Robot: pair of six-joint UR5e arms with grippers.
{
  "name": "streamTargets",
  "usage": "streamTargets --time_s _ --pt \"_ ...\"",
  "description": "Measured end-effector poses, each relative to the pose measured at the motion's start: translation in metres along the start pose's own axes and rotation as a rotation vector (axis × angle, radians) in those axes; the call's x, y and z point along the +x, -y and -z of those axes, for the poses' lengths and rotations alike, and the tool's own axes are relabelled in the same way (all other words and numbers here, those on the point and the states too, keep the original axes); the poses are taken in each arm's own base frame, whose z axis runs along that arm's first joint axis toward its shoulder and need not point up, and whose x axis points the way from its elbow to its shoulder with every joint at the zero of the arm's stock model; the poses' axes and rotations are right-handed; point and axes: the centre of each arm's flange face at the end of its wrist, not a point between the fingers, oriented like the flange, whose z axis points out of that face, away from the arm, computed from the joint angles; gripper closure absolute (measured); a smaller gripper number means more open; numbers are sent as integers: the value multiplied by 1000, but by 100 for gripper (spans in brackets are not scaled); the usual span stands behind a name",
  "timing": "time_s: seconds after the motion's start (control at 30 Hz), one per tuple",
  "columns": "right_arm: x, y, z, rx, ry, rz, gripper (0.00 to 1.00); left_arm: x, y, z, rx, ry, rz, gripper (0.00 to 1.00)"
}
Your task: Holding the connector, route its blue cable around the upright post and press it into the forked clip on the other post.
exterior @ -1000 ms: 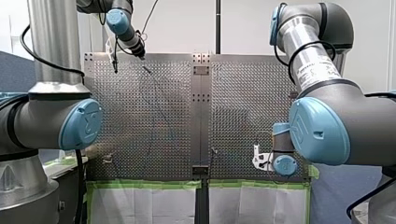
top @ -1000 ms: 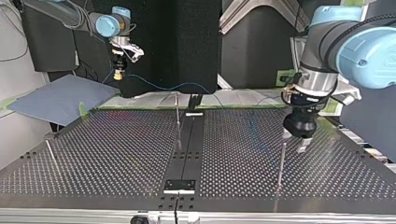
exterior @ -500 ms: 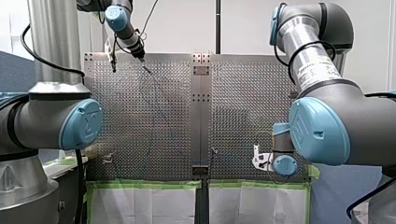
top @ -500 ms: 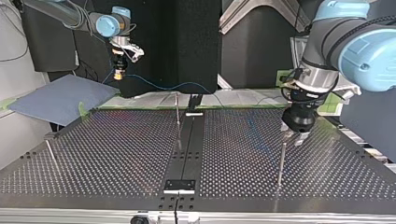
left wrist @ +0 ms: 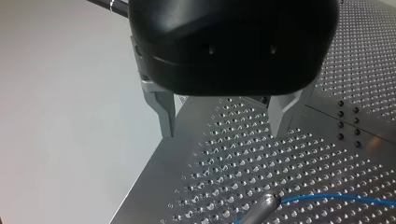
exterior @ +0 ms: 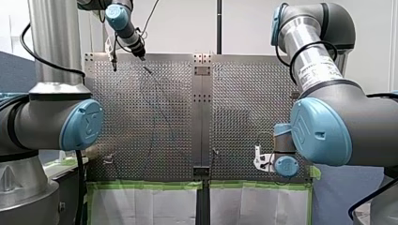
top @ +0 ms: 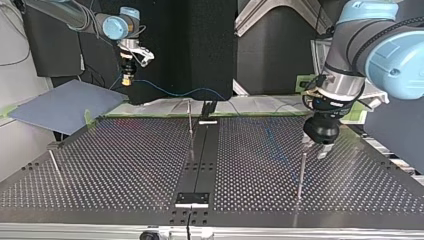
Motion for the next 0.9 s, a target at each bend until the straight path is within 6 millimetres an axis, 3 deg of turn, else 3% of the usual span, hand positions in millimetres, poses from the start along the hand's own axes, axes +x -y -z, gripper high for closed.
streamTargets --time_s 0.57,0.9 --pt "0 -1 0 -2 1 -1 100 0 1 0 1 6 -5 0" --pt "0 1 0 3 1 -1 100 -5 15 5 52 74 -91 0"
